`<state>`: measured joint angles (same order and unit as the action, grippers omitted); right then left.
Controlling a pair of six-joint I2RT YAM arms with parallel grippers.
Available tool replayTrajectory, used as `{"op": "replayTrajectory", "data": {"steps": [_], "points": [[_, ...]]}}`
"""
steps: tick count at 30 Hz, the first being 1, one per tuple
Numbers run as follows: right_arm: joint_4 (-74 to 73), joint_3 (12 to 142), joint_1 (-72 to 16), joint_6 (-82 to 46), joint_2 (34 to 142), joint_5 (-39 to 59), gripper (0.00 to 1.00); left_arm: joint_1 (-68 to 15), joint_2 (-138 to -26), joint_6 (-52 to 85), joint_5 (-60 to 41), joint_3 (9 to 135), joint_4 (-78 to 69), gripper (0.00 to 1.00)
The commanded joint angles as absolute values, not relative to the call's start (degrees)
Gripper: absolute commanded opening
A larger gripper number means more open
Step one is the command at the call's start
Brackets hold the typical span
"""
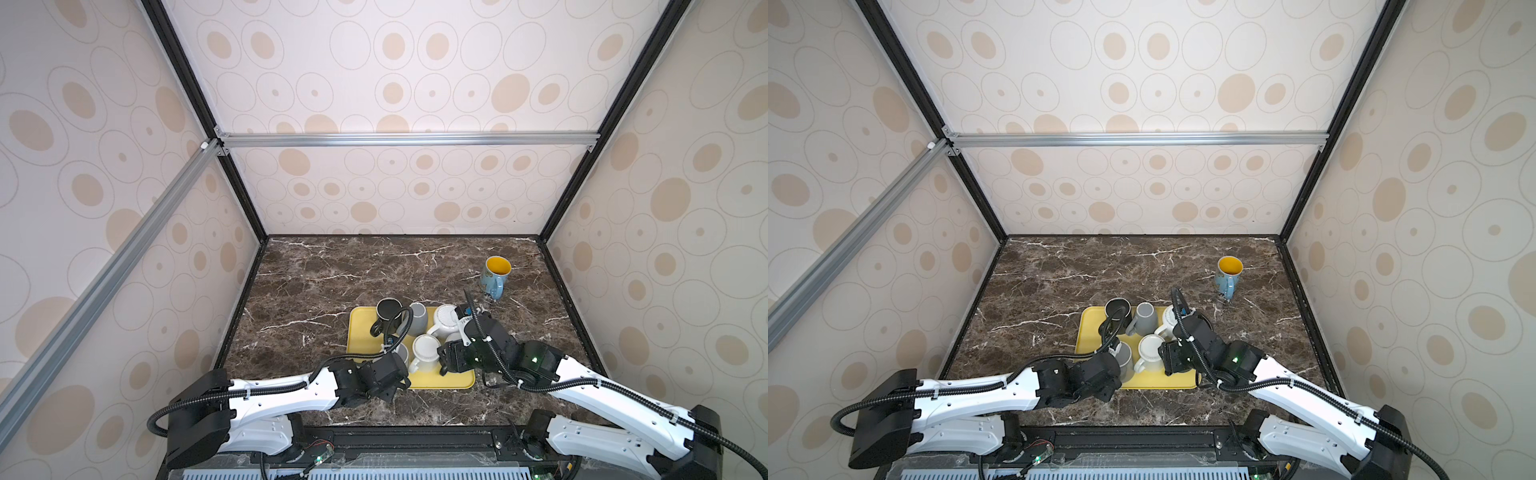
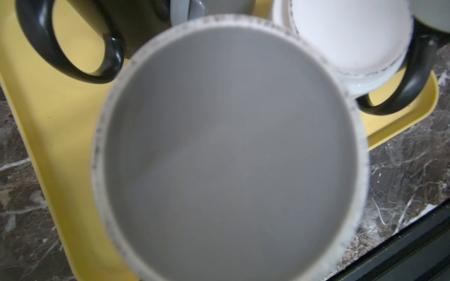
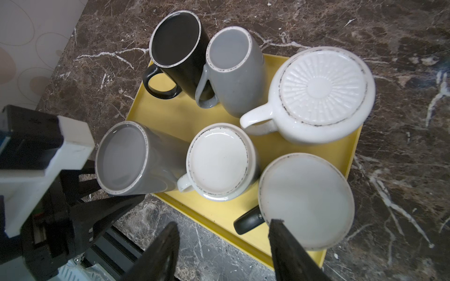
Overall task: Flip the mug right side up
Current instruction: 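Close the left gripper on the base of the lying grey mug, then lift the grey mug off the tray with the left gripper while the right rises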
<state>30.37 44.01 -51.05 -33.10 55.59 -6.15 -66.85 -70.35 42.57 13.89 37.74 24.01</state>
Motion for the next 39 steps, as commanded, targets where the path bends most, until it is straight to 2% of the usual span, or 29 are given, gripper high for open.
{"op": "replayTrajectory", "data": {"steps": [1, 3, 29, 33, 36, 39], "points": [[30.1, 43.0, -51.4, -33.2, 54.5, -7.1, 0.62, -66.3, -71.0, 42.9, 16.0, 38.5, 24.8, 0.41], [30.1, 42.9, -51.3, -33.2, 54.2, -7.2, 0.62, -66.3, -71.0, 43.3, 16.2, 38.6, 25.1, 0.37], [29.2, 42.4, -51.5, -33.4, 54.6, -6.6, 0.61, -66.3, -70.7, 43.9, 20.0, 39.4, 28.5, 0.21], [29.1, 42.3, -51.4, -33.4, 54.7, -6.6, 0.6, -66.3, -70.5, 43.8, 20.0, 39.4, 28.5, 0.15], [29.2, 42.3, -51.5, -33.4, 54.7, -6.6, 0.6, -66.3, -70.5, 43.4, 20.1, 39.5, 28.6, 0.0], [29.0, 42.3, -51.4, -33.5, 54.8, -6.4, 0.6, -66.3, -70.5, 43.2, 20.3, 39.9, 29.1, 0.0]]}}
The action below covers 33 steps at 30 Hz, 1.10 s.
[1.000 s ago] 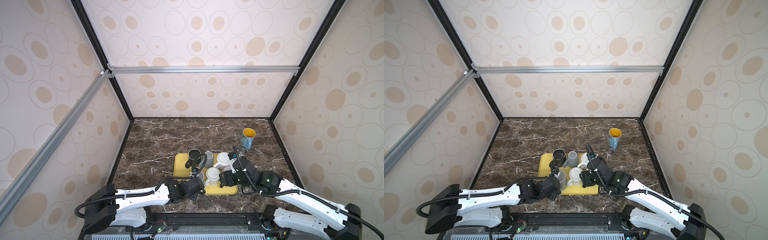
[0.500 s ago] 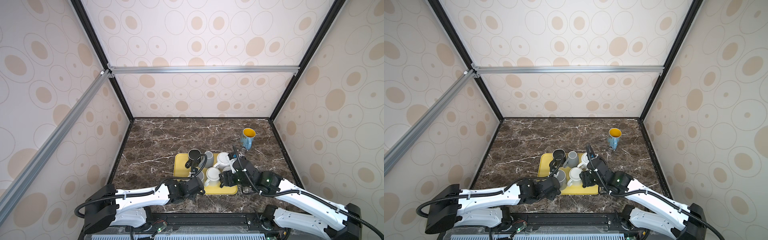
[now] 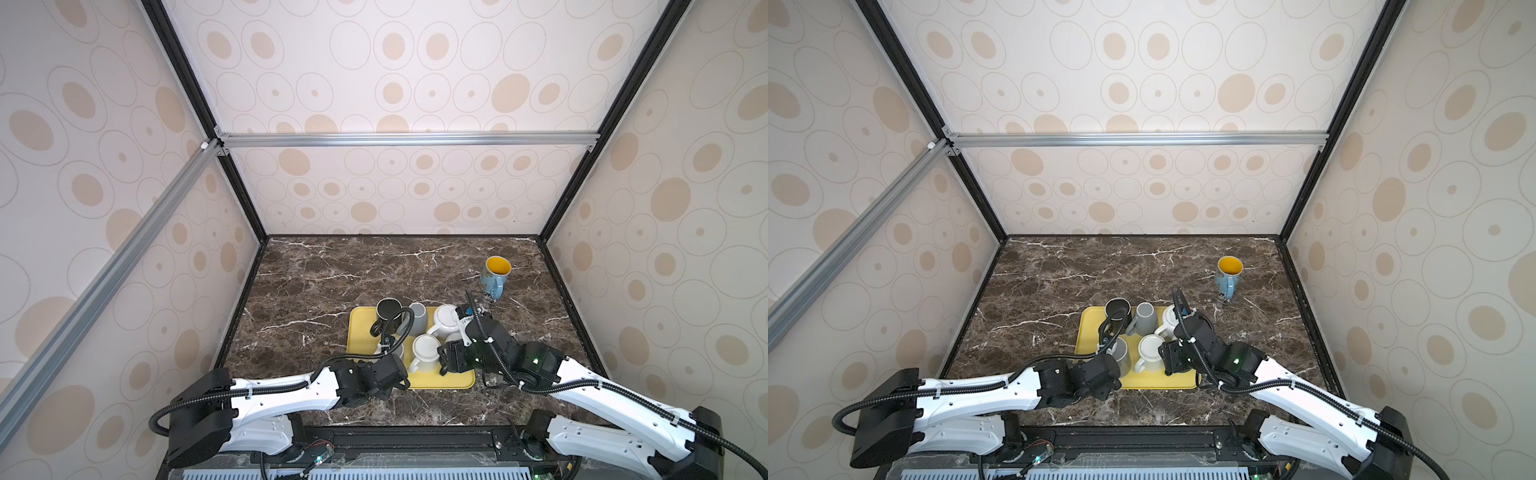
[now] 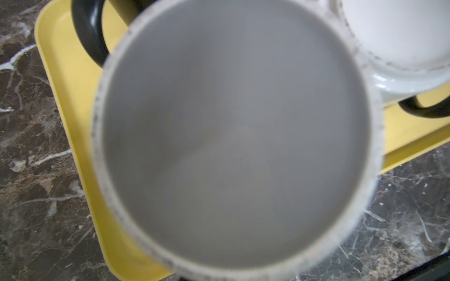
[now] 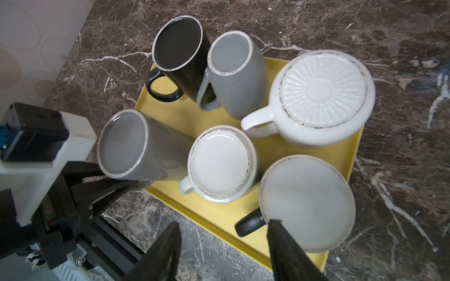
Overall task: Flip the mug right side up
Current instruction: 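Lift the grey mug off the tray with the left gripper while the right rises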
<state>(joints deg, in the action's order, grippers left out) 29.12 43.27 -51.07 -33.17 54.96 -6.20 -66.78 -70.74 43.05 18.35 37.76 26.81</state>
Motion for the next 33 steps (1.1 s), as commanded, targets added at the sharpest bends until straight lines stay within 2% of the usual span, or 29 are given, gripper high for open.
{"op": "replayTrajectory", "data": {"steps": [1, 10, 20, 33], "points": [[29.0, 42.3, -51.5, -33.5, 54.8, -6.3, 0.6, -66.3, -70.5, 43.1, 20.3, 40.1, 29.2, 0.0], [28.1, 41.8, -51.5, -33.5, 54.4, -6.2, 0.59, -66.9, -66.6, 41.2, 19.1, 40.2, 29.4, 0.0], [25.5, 40.8, -51.4, -34.1, 53.1, -5.7, 0.59, -67.0, -55.4, 42.2, 15.0, 37.9, 28.0, 0.0], [19.5, 40.8, -51.4, -34.0, 49.6, -5.5, 0.59, -67.0, -47.4, 41.3, 20.9, 43.6, 28.2, 0.0]]}}
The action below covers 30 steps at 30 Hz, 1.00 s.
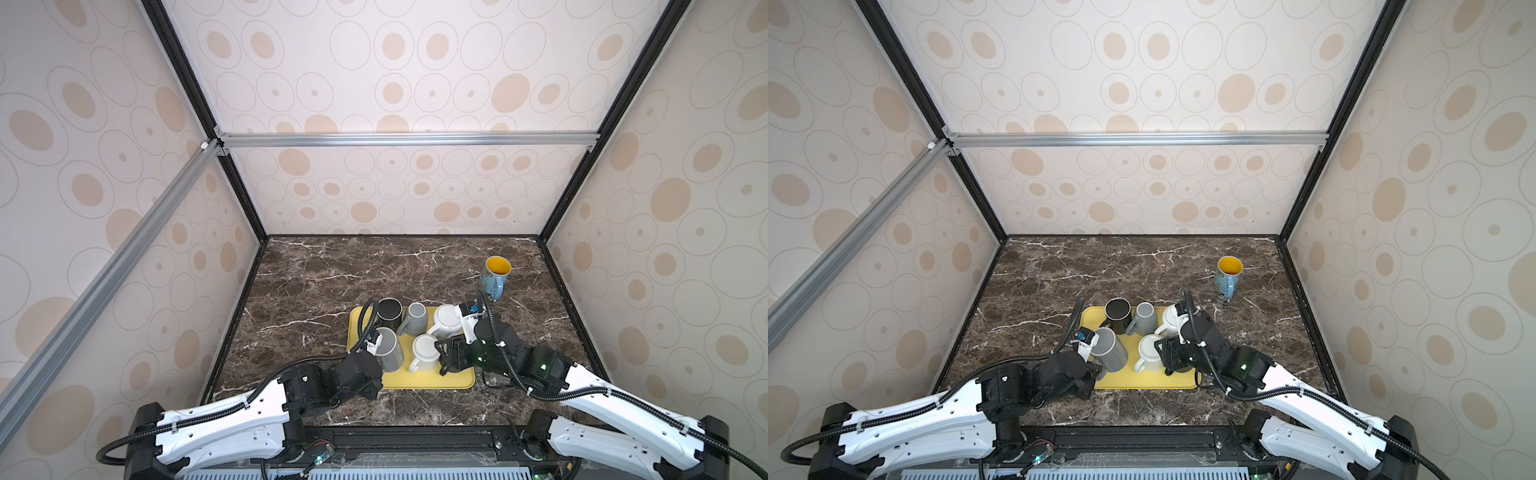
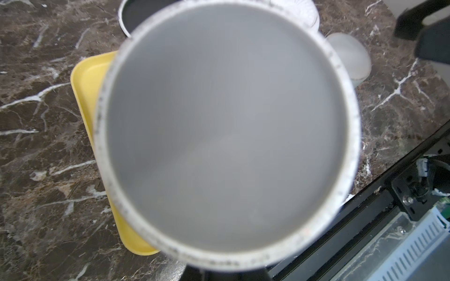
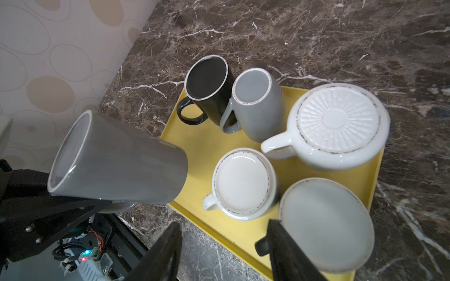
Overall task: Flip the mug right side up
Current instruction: 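Lift the grey mug off the tray with the left gripper while the right rises, then grasp the raised grey mug with the right gripper beside the left gripper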
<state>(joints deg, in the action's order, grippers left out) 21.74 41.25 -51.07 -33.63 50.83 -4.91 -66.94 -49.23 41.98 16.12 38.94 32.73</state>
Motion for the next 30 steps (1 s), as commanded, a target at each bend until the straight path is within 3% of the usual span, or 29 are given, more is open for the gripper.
{"op": "replayTrajectory", "data": {"steps": [1, 21, 30], "points": [[18.9, 40.8, -51.5, -34.0, 49.2, -5.5, 0.59, -67.0, -47.2, 41.0, 21.5, 43.8, 27.4, 0.0], [3.1, 37.9, -51.5, -34.9, 43.5, 3.5, 0.6, -64.5, -42.9, 33.7, 26.5, 40.1, -9.2, 0.0], [-1.9, 37.2, -51.4, -36.5, 43.6, 10.0, 0.62, -59.3, -40.6, 36.3, 15.8, 37.2, -20.1, 0.0]]}}
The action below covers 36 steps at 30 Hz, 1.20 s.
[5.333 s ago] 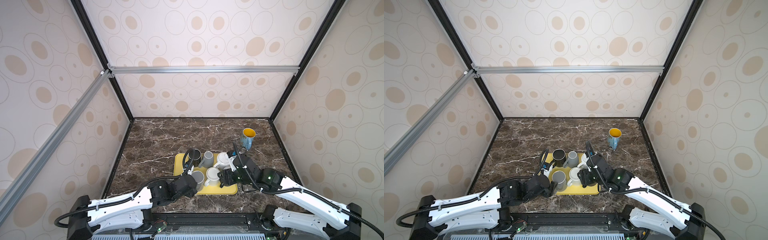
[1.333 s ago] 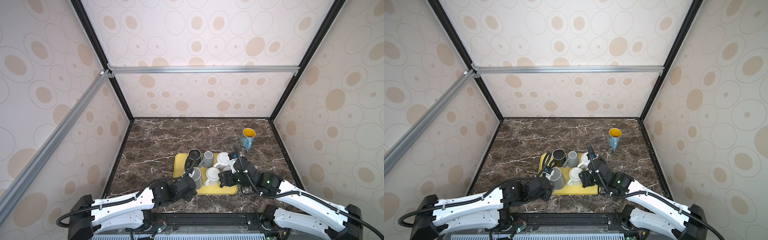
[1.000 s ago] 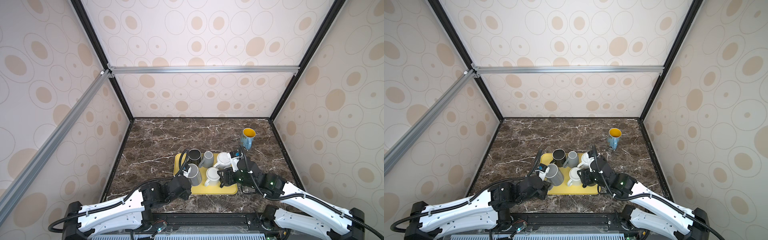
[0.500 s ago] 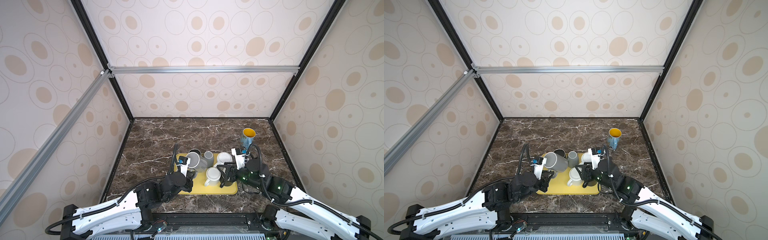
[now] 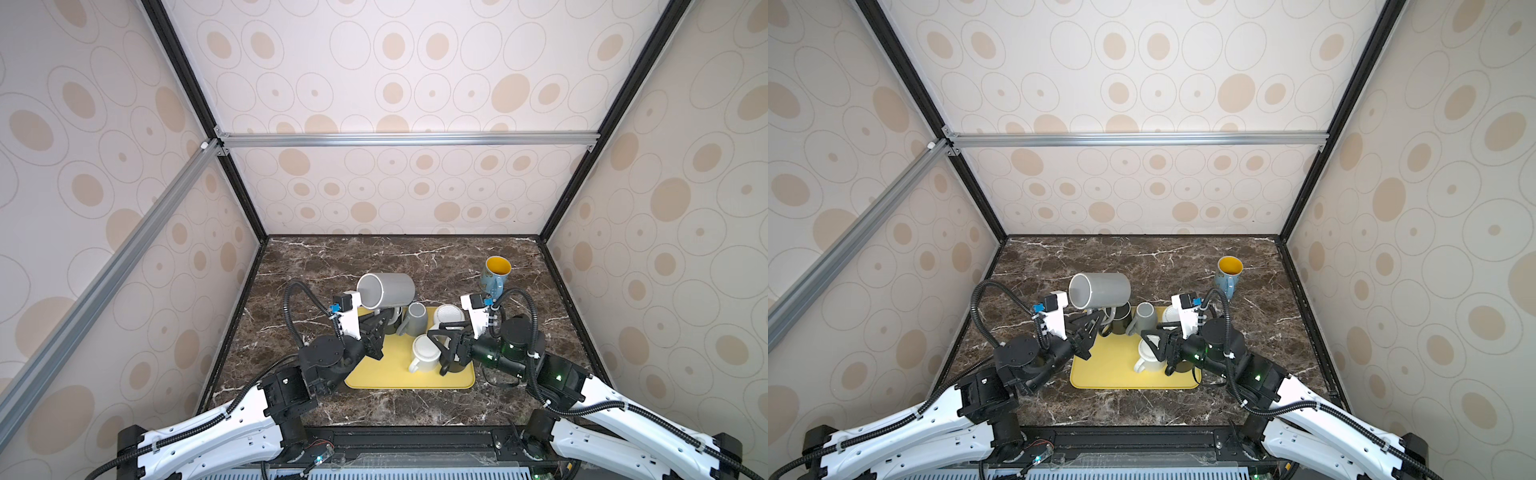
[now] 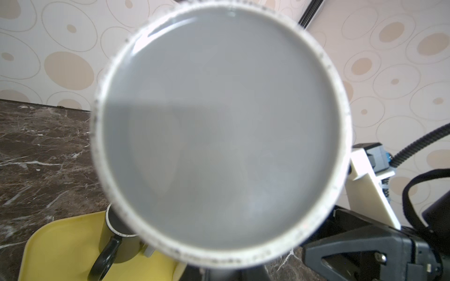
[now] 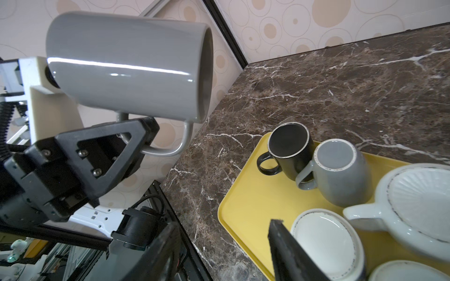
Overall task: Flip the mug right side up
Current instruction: 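Grasp the raised grey mug with the right gripper beside the left gripper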
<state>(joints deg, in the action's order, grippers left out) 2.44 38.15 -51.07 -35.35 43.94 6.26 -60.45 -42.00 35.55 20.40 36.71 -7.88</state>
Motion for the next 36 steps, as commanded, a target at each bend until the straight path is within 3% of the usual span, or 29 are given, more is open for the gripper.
{"op": "replayTrajectory", "data": {"steps": [1, 15, 23, 36], "points": [[-3.5, 37.0, -51.4, -37.1, 43.8, 11.1, 0.62, -58.5, -40.6, 37.2, 14.2, 36.7, -21.5, 0.0], [-16.7, 35.2, -49.4, -44.1, 46.7, 18.1, 0.63, -46.5, -45.7, 53.9, -8.9, 29.1, -44.9, 0.0], [-34.2, 30.5, -40.4, -58.6, 50.9, 27.1, 0.6, -44.4, -51.0, 58.4, -16.5, 28.2, -53.7, 0.0], [-39.3, 31.7, -39.9, -61.6, 54.7, 29.5, 0.53, -44.1, -59.4, 64.1, -20.7, 27.3, -67.5, 0.0]]}}
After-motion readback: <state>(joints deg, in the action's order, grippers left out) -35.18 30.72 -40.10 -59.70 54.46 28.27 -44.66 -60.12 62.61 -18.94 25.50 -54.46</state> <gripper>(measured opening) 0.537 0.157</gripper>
